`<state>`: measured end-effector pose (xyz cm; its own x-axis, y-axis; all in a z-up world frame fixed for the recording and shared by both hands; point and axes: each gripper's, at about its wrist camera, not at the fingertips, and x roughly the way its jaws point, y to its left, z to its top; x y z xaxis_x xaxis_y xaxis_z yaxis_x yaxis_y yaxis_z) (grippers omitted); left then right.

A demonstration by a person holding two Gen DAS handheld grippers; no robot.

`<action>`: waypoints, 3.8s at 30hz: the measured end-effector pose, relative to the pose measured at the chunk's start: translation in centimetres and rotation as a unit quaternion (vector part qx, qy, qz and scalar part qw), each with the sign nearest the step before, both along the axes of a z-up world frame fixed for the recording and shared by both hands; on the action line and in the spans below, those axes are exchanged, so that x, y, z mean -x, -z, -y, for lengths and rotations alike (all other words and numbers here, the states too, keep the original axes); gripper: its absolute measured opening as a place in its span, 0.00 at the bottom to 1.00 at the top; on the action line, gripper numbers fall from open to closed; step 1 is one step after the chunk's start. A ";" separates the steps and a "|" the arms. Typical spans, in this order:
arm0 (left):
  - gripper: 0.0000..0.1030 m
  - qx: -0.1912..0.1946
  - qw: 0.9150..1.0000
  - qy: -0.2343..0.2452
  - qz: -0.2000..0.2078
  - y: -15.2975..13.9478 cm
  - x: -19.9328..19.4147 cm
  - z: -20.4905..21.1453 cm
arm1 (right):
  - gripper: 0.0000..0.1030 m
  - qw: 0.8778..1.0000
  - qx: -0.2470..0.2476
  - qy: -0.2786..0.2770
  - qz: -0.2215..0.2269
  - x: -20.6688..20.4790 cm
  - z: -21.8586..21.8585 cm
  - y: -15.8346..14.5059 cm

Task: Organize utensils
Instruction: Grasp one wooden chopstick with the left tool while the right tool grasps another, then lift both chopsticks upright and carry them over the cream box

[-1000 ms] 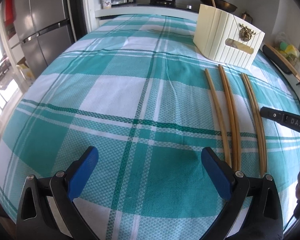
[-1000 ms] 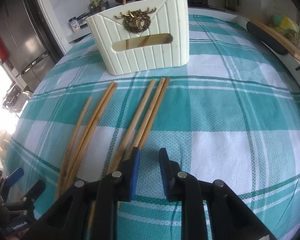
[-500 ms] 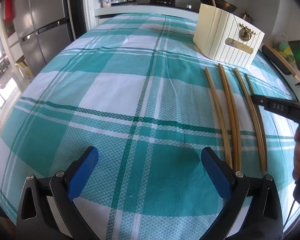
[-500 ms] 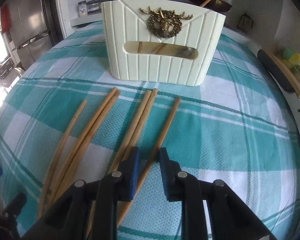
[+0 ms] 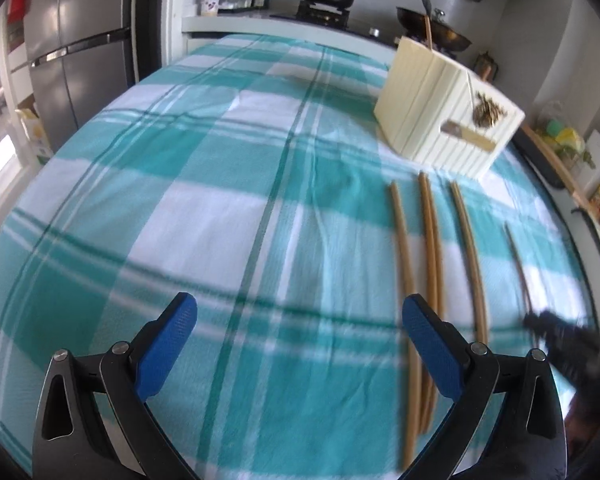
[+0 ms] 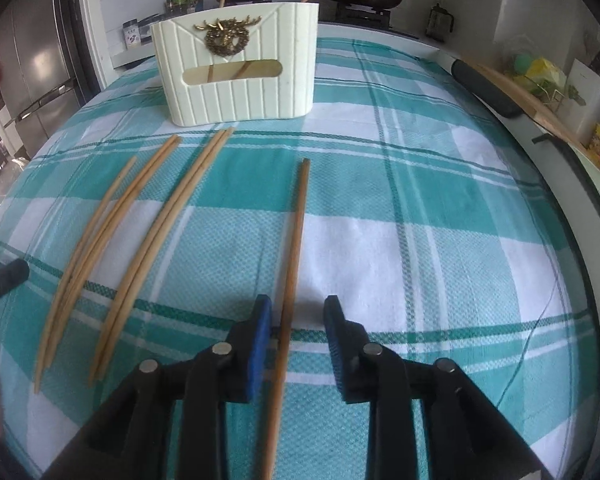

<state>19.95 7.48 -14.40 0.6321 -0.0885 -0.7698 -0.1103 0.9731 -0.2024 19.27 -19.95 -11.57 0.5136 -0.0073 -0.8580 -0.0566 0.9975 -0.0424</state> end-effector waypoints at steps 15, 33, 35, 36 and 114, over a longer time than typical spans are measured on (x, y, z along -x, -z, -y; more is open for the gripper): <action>0.99 -0.091 0.995 0.029 -0.031 2.1 -5.5 5.1 | 0.41 1.000 -0.011 0.008 0.021 2.1 0.9 0.0; 0.99 -0.096 0.986 0.113 -0.079 2.3 -2.8 1.9 | 0.46 0.999 -0.033 -0.027 -0.030 2.6 3.0 -0.5; 0.99 -0.097 0.984 0.126 -0.085 2.2 -3.4 2.3 | 0.46 0.998 -0.043 -0.033 -0.041 2.1 3.2 -0.5; 0.99 -0.095 0.983 0.131 -0.088 2.1 -3.7 2.7 | 0.46 0.997 -0.045 -0.038 -0.046 1.6 3.2 -0.5; 0.04 0.016 0.952 0.151 0.267 -29.5 -14.4 6.6 | 0.06 0.932 -0.127 -0.120 0.318 -12.9 0.6 -29.0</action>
<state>34.33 0.92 15.10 0.8741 -0.3471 -0.3398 0.3013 0.9361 -0.1813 32.21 -20.57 17.39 0.8791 0.3355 -0.3386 -0.3237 0.9416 0.0927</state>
